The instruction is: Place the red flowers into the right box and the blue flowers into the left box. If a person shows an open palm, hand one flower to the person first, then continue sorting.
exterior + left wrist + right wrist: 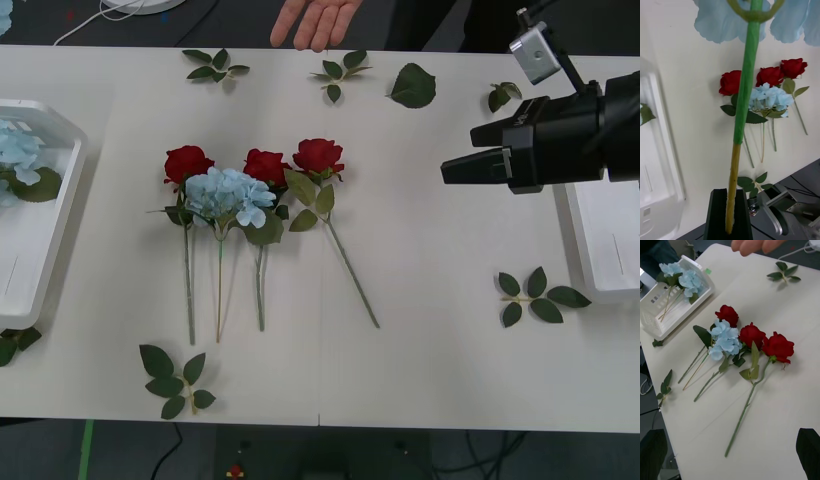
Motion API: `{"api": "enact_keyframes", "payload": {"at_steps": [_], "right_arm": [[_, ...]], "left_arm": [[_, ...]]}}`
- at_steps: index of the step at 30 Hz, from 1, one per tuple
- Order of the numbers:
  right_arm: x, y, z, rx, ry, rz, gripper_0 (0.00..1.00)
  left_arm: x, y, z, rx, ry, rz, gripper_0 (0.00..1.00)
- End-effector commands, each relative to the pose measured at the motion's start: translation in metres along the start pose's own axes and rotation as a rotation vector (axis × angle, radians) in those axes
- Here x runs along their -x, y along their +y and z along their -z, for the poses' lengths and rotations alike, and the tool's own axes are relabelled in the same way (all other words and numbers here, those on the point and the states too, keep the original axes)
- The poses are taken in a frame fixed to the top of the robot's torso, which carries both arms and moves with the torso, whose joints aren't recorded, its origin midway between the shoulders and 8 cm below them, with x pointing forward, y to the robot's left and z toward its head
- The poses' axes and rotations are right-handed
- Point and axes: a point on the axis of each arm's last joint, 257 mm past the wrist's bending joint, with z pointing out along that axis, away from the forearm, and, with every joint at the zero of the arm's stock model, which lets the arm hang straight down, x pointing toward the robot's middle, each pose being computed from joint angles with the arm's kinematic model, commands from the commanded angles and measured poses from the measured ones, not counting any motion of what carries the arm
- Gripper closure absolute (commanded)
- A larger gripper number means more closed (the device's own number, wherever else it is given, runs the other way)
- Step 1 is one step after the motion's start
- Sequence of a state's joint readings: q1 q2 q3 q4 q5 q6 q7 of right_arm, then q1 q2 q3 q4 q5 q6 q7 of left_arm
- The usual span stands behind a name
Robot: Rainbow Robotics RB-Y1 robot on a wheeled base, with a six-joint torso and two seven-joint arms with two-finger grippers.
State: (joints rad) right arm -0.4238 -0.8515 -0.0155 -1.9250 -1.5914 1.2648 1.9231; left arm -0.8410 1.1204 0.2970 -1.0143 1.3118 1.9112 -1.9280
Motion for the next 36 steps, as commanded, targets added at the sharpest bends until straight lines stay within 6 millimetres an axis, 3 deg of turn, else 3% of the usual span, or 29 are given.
{"api": "enact_keyframes", "payload": {"at_steps": [1, 5, 17, 36], "right_arm": [[-0.007, -0.003, 0.029, -0.001, -0.031, 0.100, 0.00], [-0.010, 0.005, 0.037, 0.034, -0.072, 0.180, 0.00], [-0.006, 0.029, 0.057, 0.114, -0.177, 0.338, 0.00], [-0.010, 0.027, 0.058, 0.109, -0.186, 0.343, 0.00]], "left_arm": [[0.009, 0.024, 0.050, 0.124, -0.068, 0.024, 1.00], [0.003, 0.033, 0.051, 0.141, -0.062, 0.032, 1.00], [0.003, 0.027, 0.047, 0.118, -0.060, 0.017, 1.00], [0.003, 0.027, 0.047, 0.118, -0.060, 0.017, 1.00]]}}
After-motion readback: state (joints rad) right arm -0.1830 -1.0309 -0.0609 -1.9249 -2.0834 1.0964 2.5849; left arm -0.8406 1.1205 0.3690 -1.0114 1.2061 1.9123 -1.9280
